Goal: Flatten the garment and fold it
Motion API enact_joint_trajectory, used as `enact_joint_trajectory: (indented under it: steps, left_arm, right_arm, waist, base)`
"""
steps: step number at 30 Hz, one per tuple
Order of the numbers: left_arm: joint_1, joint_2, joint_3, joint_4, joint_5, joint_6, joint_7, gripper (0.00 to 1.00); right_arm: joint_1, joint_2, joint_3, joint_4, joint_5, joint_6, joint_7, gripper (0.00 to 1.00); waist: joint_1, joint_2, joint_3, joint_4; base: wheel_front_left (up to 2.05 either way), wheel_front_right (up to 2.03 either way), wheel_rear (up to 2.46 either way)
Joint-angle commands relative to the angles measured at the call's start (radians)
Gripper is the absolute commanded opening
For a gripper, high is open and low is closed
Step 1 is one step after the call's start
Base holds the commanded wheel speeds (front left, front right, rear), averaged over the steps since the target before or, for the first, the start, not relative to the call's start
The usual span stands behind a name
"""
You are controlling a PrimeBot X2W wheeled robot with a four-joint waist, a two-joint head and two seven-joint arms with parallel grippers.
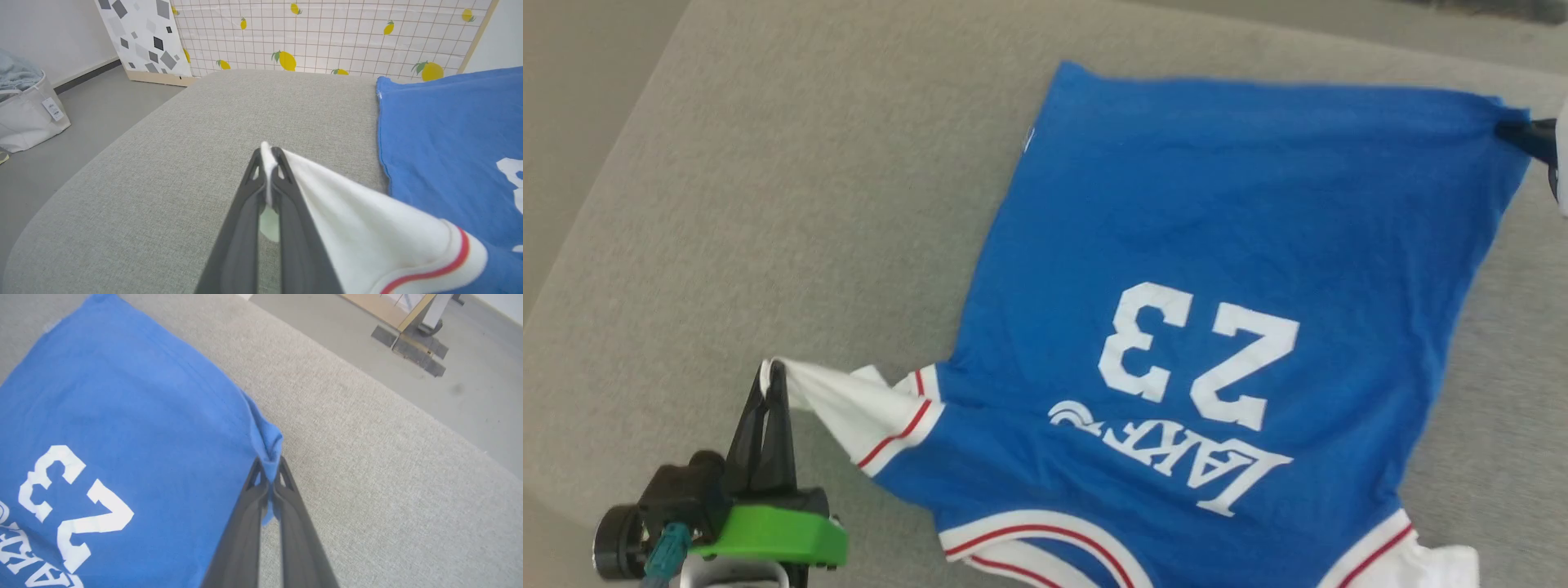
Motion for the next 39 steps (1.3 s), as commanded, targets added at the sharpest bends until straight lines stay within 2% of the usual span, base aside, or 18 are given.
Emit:
enact_joint_trajectory:
  steps: [1,7,12,16,20,25,30,33,34,35,39]
  left_arm:
    - [0.015,-0.004,0.01,0.001,0.009,-0.004,-0.004,0.0]
    - [0.064,-0.004,0.045,0.001,0.023,-0.009,-0.004,0.0]
    - [0.095,-0.004,0.072,0.0,0.029,-0.012,-0.004,0.0]
    - [0.114,-0.004,0.091,0.0,0.034,-0.014,-0.004,0.0]
    - [0.126,-0.004,0.103,0.001,0.039,-0.016,-0.004,0.0]
    - [0.125,-0.004,0.101,0.005,0.043,-0.019,-0.004,0.0]
    - [0.123,-0.003,0.091,0.007,0.049,-0.023,-0.004,0.0]
    - [0.12,-0.002,0.09,0.007,0.05,-0.025,-0.004,0.0]
    - [0.119,-0.001,0.091,0.007,0.051,-0.026,-0.004,0.0]
    - [0.119,0.0,0.092,0.007,0.052,-0.026,-0.004,0.0]
    - [0.119,0.001,0.091,0.009,0.056,-0.027,-0.004,0.0]
  right_arm:
    - [0.03,-0.027,0.011,-0.027,0.02,-0.002,-0.015,0.0]
    - [0.167,-0.192,0.062,-0.194,0.099,-0.002,-0.042,0.0]
    - [0.345,-0.329,0.073,-0.316,0.159,-0.002,-0.074,0.0]
    - [0.528,-0.418,0.084,-0.385,0.2,-0.002,-0.104,0.0]
    - [0.712,-0.474,0.107,-0.434,0.236,-0.002,-0.125,0.0]
    - [0.92,-0.468,0.128,-0.429,0.261,-0.002,-0.195,0.0]
    - [1.076,-0.378,0.156,-0.406,0.249,-0.002,-0.264,0.0]
    - [1.103,-0.337,0.148,-0.396,0.226,-0.002,-0.288,0.0]
    - [1.096,-0.322,0.116,-0.39,0.211,-0.002,-0.31,0.4]
    - [1.086,-0.32,0.092,-0.388,0.201,-0.002,-0.322,1.0]
    - [1.028,-0.338,-0.028,-0.421,0.199,-0.002,-0.352,1.0]
  waist:
    - [0.0,0.0,-0.095,-0.087]
    - [0.0,0.0,-0.154,-0.144]
    - [0.0,0.0,-0.18,-0.196]
    - [0.0,0.0,-0.198,-0.23]
    - [0.0,0.0,-0.21,-0.256]
    - [0.0,0.0,-0.218,-0.259]
    - [0.0,0.0,-0.211,-0.253]
    - [0.0,0.0,-0.208,-0.25]
    - [0.0,0.0,-0.206,-0.252]
    - [0.0,0.0,-0.206,-0.253]
    - [0.0,0.0,-0.21,-0.256]
  base:
    - [0.0,0.0,0.0]
    - [0.0,0.0,0.0]
    - [0.0,0.0,0.0]
    - [0.0,0.0,0.0]
    - [0.0,0.0,0.0]
    - [0.0,0.0,0.0]
    - [0.0,0.0,0.0]
    - [0.0,0.0,0.0]
    - [0.0,0.0,0.0]
    - [0.0,0.0,0.0]
    - [0.0,0.0,0.0]
